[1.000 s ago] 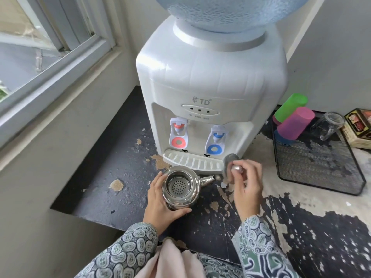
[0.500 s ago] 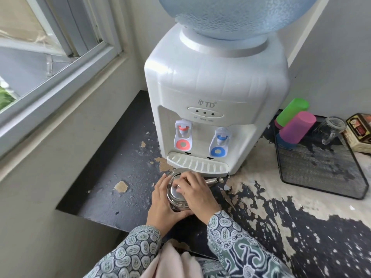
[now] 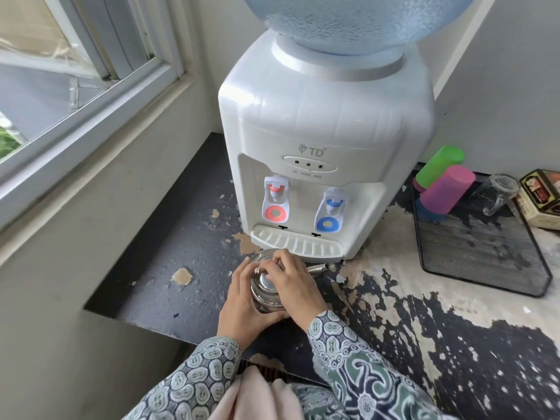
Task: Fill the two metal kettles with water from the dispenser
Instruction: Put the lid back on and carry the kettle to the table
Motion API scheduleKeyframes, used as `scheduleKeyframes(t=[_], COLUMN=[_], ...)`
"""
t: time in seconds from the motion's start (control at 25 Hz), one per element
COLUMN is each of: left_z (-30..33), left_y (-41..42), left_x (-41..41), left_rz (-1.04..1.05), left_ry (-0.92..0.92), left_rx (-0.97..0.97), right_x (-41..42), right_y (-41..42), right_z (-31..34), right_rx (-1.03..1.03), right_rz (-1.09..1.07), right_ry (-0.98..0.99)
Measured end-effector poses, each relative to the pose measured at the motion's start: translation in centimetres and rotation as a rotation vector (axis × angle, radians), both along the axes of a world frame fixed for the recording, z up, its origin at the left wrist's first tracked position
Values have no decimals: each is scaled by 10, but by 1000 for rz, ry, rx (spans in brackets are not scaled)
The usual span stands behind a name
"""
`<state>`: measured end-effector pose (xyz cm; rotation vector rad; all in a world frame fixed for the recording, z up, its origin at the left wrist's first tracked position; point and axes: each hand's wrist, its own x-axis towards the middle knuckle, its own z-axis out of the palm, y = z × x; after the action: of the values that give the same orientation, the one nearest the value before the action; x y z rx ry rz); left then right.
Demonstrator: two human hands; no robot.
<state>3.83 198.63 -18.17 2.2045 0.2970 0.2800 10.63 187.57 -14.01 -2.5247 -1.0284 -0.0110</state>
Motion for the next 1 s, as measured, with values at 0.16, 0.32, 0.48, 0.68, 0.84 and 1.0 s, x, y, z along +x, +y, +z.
scheduleKeyframes(t=[0.16, 0.32, 0.48, 0.68, 0.84, 1.0], left_z=[-2, -3, 2, 33, 52, 69], left_y=[4, 6, 10, 36, 50, 58], left_x=[-1, 0, -1, 18, 36, 50], left_rz=[-34, -54, -90, -162, -217, -248], left_ry=[25, 73, 114, 269, 395, 500], left_rx=[15, 28, 11, 215, 243, 165], right_x=[14, 17, 12, 15, 30, 32], right_y=[-5, -4, -5, -2, -14, -32], right_z=[18, 27, 26, 31, 46, 41], right_rx=[-69, -133, -185, -236, 78, 130], right_rz=[84, 90, 98, 42, -27, 80], right_ry=[261, 306, 214, 172, 701, 714])
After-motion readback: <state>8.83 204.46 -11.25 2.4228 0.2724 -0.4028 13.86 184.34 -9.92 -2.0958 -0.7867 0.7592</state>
